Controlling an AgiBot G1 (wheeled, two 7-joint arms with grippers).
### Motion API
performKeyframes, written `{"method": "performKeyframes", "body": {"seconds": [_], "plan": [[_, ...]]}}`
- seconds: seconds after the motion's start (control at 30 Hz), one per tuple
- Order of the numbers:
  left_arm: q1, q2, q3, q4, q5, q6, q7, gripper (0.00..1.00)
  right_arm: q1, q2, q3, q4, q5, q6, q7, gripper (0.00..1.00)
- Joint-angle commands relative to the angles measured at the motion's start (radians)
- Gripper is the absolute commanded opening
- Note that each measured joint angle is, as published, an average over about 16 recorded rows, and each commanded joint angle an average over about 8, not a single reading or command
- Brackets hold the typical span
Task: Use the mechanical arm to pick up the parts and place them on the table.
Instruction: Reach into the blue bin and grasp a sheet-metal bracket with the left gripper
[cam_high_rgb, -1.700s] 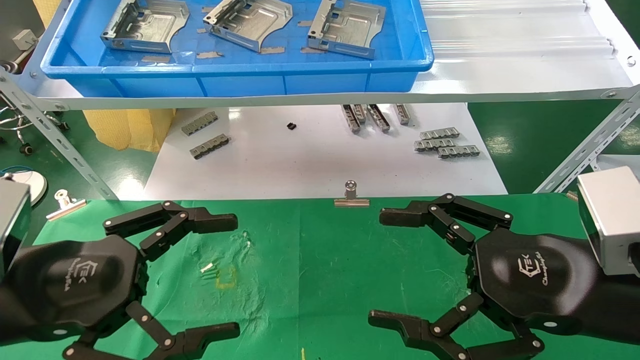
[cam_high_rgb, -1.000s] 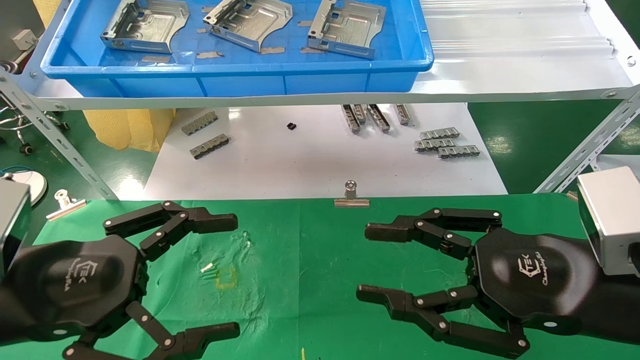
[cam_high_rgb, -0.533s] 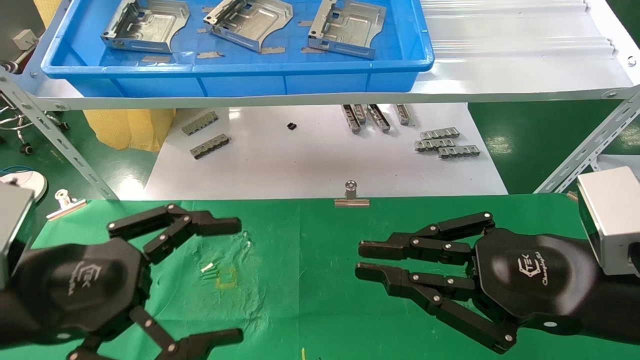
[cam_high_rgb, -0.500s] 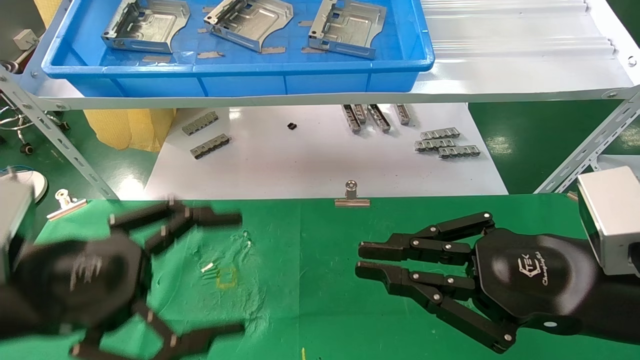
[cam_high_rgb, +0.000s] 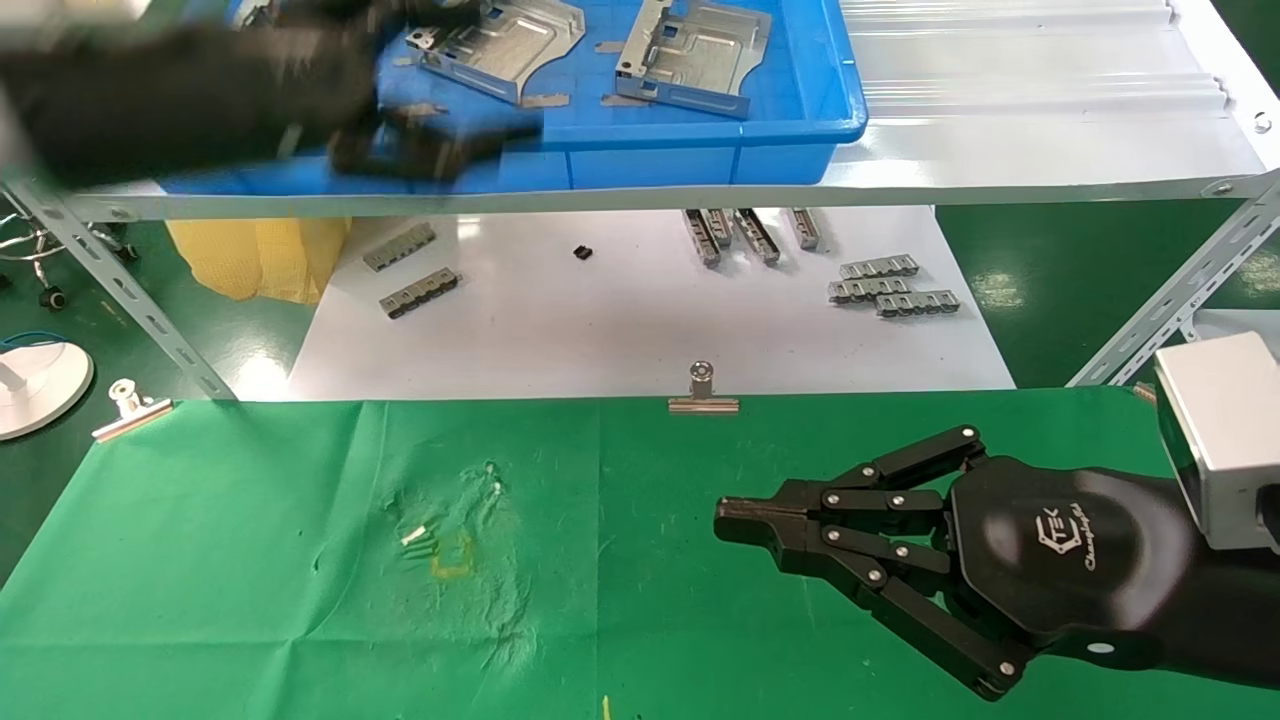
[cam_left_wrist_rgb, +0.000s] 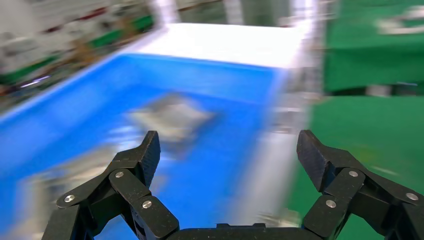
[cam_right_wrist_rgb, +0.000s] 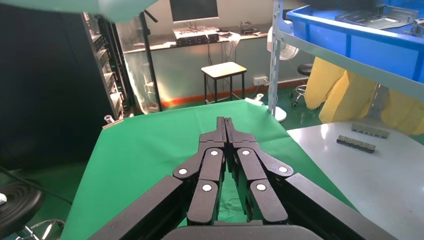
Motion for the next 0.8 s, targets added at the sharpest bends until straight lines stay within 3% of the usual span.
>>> {"method": "performKeyframes", "body": {"seconds": [0.03, 0.33, 0.4, 0.47, 0.6, 0.67, 0.73, 0.8], "plan": [[-0.080, 0.063, 0.018, 0.125, 0.055, -0.063, 0.028, 1.00, 0.000, 0.000, 0.000, 0.000, 0.000, 0.000, 0.000, 0.00], [-0.255, 0.252, 0.056, 0.470, 0.158, -0.339, 0.102, 1.00, 0.000, 0.000, 0.000, 0.000, 0.000, 0.000, 0.000, 0.00], [-0.276, 0.280, 0.064, 0.521, 0.173, -0.386, 0.107, 0.95, 0.000, 0.000, 0.000, 0.000, 0.000, 0.000, 0.000, 0.00], [-0.291, 0.304, 0.073, 0.564, 0.188, -0.424, 0.107, 0.78, 0.000, 0.000, 0.000, 0.000, 0.000, 0.000, 0.000, 0.00], [-0.306, 0.334, 0.090, 0.622, 0.214, -0.480, 0.097, 0.28, 0.000, 0.000, 0.000, 0.000, 0.000, 0.000, 0.000, 0.00], [-0.309, 0.344, 0.096, 0.641, 0.223, -0.504, 0.089, 0.08, 0.000, 0.000, 0.000, 0.000, 0.000, 0.000, 0.000, 0.00], [-0.311, 0.349, 0.100, 0.653, 0.228, -0.524, 0.078, 0.00, 0.000, 0.000, 0.000, 0.000, 0.000, 0.000, 0.000, 0.00], [-0.312, 0.353, 0.102, 0.661, 0.232, -0.538, 0.065, 0.00, 0.000, 0.000, 0.000, 0.000, 0.000, 0.000, 0.000, 0.00]]}}
